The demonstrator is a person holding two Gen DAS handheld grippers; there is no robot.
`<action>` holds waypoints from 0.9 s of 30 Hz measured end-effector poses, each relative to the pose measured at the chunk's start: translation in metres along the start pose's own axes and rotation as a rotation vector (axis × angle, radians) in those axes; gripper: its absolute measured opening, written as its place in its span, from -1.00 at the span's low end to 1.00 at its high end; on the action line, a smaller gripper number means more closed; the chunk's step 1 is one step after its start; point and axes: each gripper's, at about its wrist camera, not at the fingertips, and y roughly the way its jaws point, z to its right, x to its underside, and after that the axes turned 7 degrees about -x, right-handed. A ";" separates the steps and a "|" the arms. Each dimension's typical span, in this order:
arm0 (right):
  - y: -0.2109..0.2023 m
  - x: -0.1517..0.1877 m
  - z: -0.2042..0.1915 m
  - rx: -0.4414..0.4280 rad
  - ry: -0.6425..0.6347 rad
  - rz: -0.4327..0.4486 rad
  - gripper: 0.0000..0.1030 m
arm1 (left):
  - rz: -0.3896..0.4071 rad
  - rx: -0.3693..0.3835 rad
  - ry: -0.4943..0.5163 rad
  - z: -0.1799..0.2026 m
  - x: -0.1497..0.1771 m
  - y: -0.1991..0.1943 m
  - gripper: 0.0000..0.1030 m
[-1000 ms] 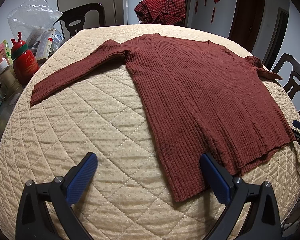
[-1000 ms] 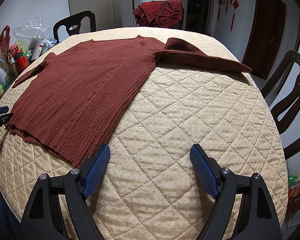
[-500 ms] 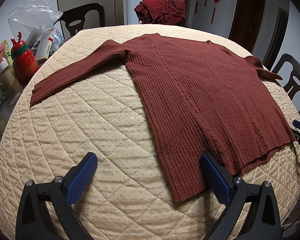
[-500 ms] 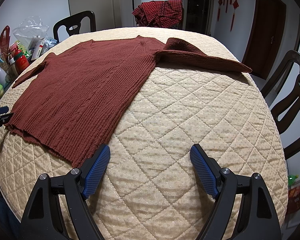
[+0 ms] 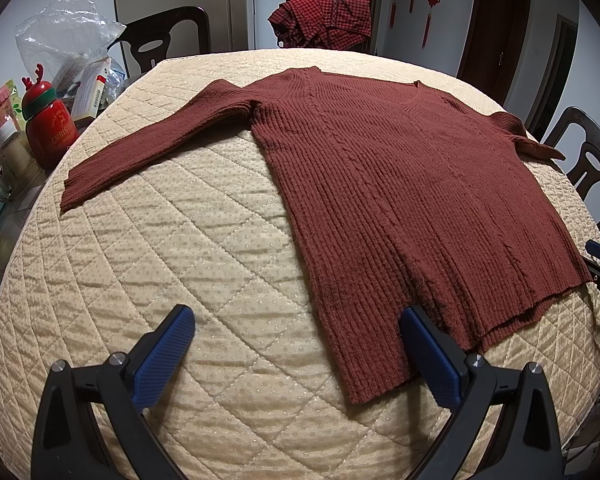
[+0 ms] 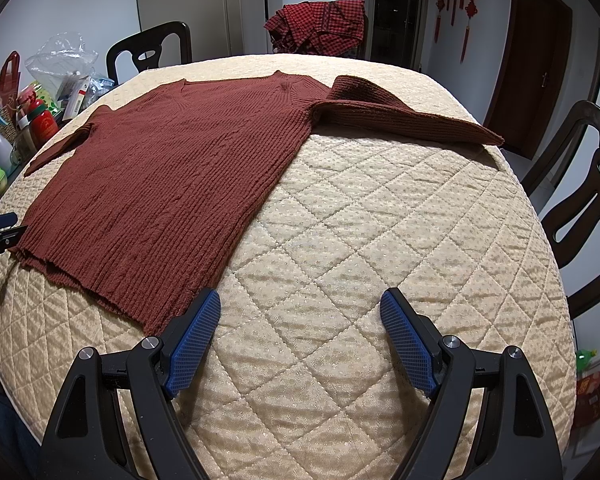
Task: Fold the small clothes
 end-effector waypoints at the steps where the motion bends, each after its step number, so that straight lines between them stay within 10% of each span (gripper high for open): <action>1: 0.000 0.000 0.000 0.000 0.000 0.000 0.60 | 0.000 0.000 0.000 0.000 0.000 0.000 1.00; 27: 0.001 -0.002 0.000 0.016 0.029 -0.027 0.60 | -0.004 -0.002 -0.003 -0.007 0.000 -0.001 1.00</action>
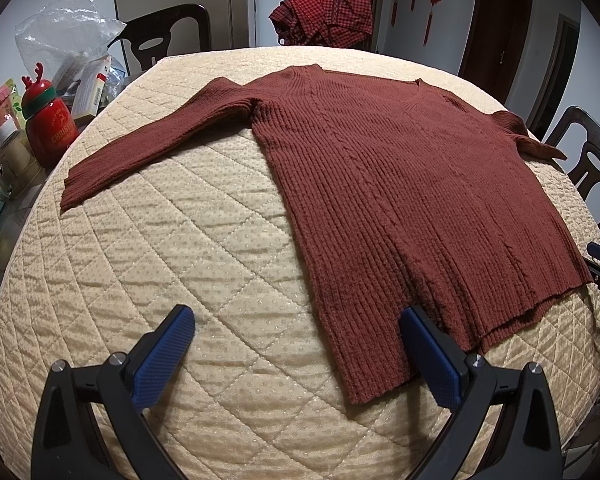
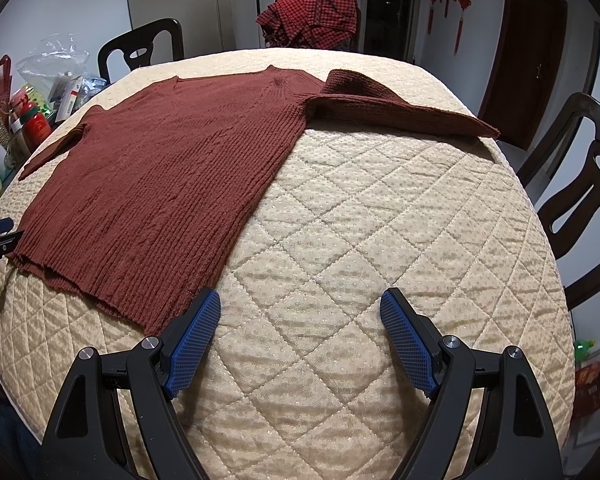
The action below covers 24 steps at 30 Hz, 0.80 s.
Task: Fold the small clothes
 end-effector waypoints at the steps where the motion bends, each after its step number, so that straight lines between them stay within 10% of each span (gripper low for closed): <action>1: 0.001 -0.003 0.000 0.000 0.002 -0.005 0.60 | -0.001 0.000 0.000 -0.001 0.000 0.000 1.00; 24: -0.022 -0.008 -0.004 -0.031 0.015 0.005 0.60 | 0.018 0.001 -0.018 0.004 -0.012 -0.002 0.99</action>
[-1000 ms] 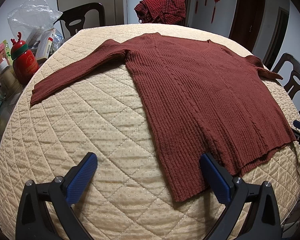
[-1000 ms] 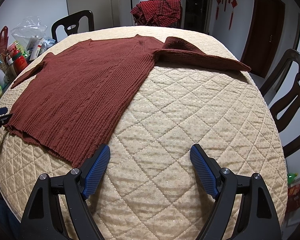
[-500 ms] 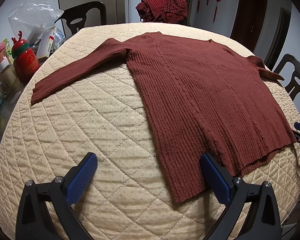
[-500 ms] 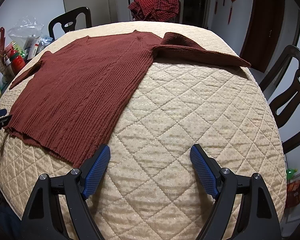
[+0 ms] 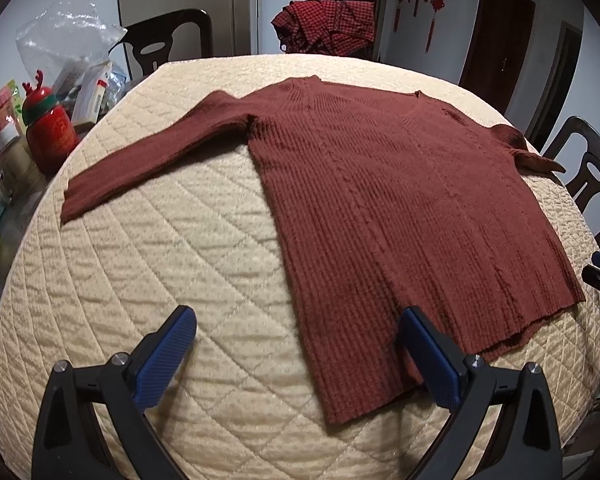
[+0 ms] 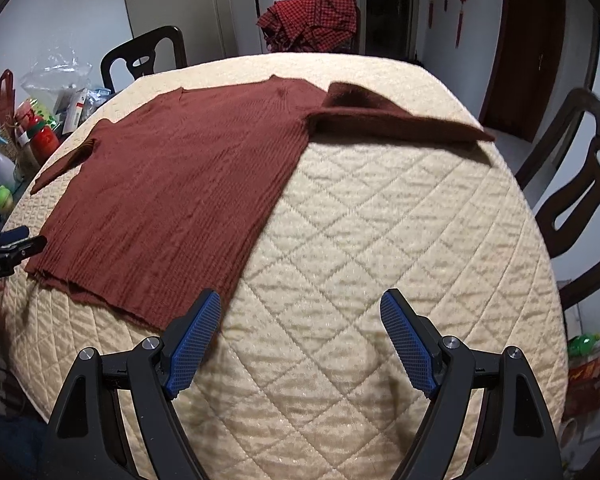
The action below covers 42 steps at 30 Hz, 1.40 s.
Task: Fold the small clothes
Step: 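Move the left tool to the sweater cuff and grasp it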
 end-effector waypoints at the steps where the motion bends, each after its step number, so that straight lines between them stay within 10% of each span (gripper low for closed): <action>1: 0.000 -0.003 -0.003 0.006 -0.012 0.003 0.60 | 0.002 0.000 0.000 0.000 -0.002 0.000 0.99; 20: 0.033 -0.049 -0.032 -0.063 -0.050 0.037 0.60 | 0.013 -0.027 -0.036 -0.012 -0.041 0.022 0.74; 42: 0.056 -0.076 -0.060 -0.178 -0.090 0.046 0.59 | 0.008 -0.091 -0.523 -0.149 -0.057 0.053 0.24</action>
